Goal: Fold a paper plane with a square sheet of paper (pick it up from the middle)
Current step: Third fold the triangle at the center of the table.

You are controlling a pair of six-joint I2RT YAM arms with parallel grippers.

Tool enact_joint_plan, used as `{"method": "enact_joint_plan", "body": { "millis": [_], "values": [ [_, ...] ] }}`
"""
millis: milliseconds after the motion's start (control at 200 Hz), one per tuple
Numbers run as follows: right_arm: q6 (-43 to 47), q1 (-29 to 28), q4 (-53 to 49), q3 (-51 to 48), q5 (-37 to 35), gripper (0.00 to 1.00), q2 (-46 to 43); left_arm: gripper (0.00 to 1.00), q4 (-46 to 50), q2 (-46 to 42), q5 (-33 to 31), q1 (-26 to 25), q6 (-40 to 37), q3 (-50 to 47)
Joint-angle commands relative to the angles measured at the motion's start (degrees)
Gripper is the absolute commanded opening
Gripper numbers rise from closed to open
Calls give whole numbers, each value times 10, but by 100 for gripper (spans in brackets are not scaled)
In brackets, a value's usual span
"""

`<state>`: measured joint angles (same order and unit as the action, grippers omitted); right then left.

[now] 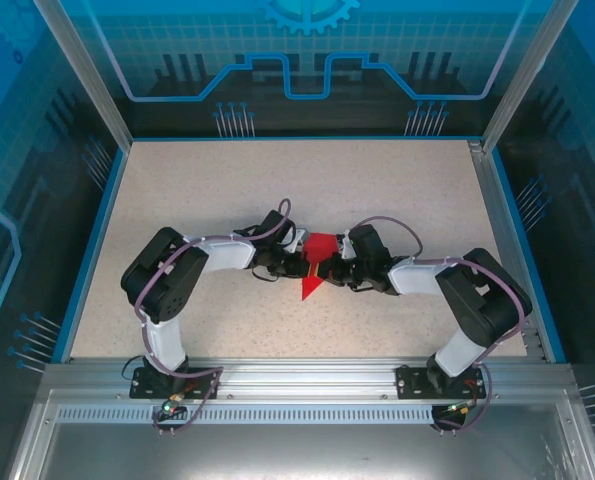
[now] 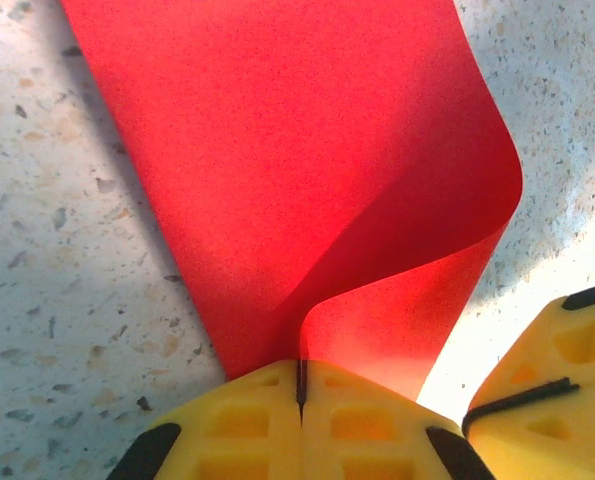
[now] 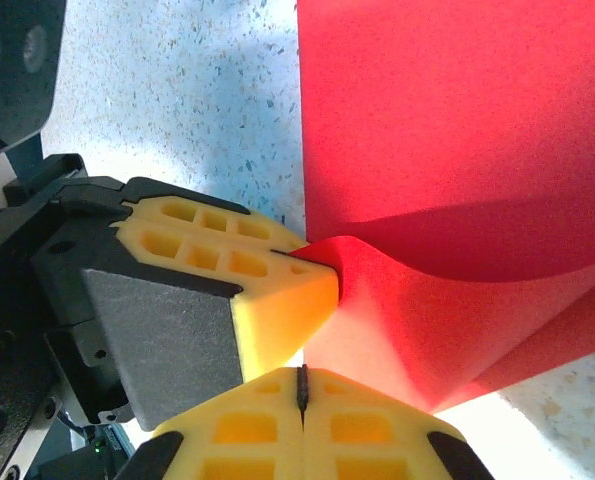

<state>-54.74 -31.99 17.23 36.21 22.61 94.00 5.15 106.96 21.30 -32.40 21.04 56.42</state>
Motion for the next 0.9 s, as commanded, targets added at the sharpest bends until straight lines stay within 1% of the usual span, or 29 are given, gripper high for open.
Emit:
{"method": "enact_joint_plan", "body": {
  "millis": [0,85,175,280,365,475,555,720,895],
  "values": [
    [12,5,-3,5,17,0,28,0,29,16,-1,4,-7,-3],
    [18,5,-14,5,-4,0,46,0,32,15,-1,4,-9,-2],
    [33,6,-55,6,-34,0,61,0,33,16,0,4,-12,-3],
    [32,5,-48,6,-13,0,65,0,35,15,0,4,-13,-3],
    [30,7,-51,7,-3,0,35,0,37,14,0,4,-15,-3],
    [49,16,-86,22,-1,0,-16,0,36,14,-1,4,-14,-4],
    [60,26,-95,30,8,0,-25,0,36,15,0,4,-14,-4],
    [47,40,-44,30,32,0,10,0,37,17,0,4,-15,-1],
    [55,43,-49,38,13,0,51,0,39,18,0,4,-15,0]
  ]
}}
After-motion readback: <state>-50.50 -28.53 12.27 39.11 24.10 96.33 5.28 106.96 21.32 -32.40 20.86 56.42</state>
